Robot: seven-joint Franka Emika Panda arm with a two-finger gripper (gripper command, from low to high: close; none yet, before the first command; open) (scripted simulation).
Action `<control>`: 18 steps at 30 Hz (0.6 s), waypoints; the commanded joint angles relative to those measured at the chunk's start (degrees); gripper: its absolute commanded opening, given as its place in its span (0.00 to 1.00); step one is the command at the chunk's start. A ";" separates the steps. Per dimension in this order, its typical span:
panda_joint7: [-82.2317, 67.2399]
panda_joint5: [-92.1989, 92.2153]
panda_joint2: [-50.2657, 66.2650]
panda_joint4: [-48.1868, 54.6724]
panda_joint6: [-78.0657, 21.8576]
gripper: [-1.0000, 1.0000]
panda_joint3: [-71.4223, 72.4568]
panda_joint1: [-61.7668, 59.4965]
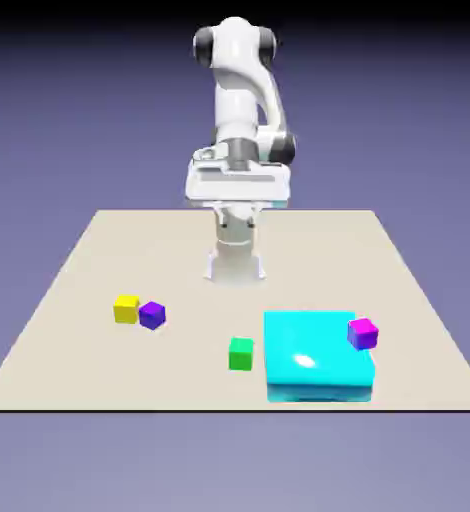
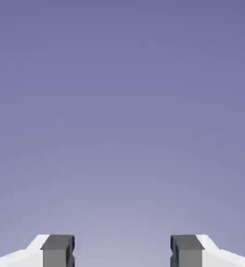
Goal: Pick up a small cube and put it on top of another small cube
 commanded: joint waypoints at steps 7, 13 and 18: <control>-3.27 -15.27 14.54 2.67 -15.03 0.50 -5.95 3.18; -6.08 -28.35 27.00 4.95 -27.91 0.50 -11.04 5.90; -8.41 -39.26 37.38 6.85 -38.64 0.50 -15.29 8.18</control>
